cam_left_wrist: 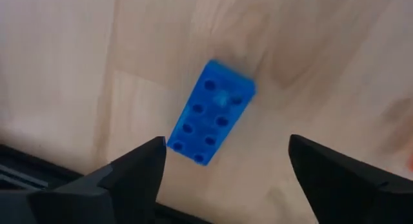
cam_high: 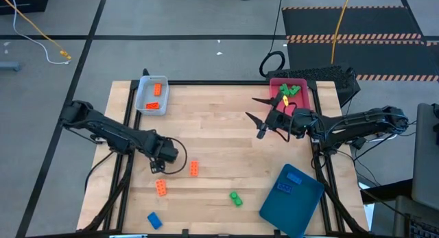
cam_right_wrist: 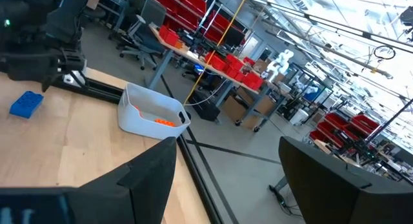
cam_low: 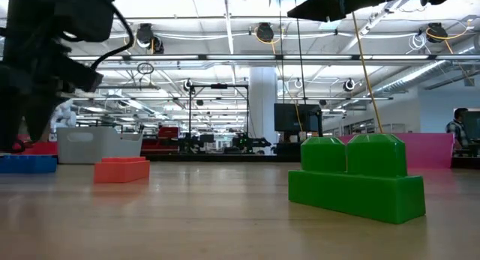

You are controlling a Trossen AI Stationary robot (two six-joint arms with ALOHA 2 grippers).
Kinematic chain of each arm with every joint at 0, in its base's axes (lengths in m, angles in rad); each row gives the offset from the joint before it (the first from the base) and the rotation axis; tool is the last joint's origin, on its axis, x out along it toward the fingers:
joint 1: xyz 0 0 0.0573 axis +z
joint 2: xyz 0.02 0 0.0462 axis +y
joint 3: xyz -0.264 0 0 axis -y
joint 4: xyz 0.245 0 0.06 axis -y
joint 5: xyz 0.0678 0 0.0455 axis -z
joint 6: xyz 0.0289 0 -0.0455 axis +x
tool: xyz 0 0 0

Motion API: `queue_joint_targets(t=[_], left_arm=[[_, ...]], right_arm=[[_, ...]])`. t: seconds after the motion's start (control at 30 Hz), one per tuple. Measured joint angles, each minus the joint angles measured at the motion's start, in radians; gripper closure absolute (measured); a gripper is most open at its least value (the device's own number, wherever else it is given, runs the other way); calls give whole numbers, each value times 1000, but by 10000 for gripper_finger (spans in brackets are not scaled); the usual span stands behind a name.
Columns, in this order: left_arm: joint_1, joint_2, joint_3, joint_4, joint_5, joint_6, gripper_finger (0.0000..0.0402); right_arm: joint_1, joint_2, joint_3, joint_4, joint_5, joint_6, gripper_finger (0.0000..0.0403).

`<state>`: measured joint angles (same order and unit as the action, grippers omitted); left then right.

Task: Sort & place blocks by color
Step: Put the blue gamepiece into the blue bin

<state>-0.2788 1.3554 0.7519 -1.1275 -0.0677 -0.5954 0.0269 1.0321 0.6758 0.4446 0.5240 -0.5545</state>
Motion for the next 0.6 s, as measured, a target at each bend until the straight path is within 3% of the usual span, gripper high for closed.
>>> queue_joint_targets(t=[0.6], left_arm=[[50,0,-180,160,-10,27,60]], right_arm=[[0,0,0,19,-1,-1,133]])
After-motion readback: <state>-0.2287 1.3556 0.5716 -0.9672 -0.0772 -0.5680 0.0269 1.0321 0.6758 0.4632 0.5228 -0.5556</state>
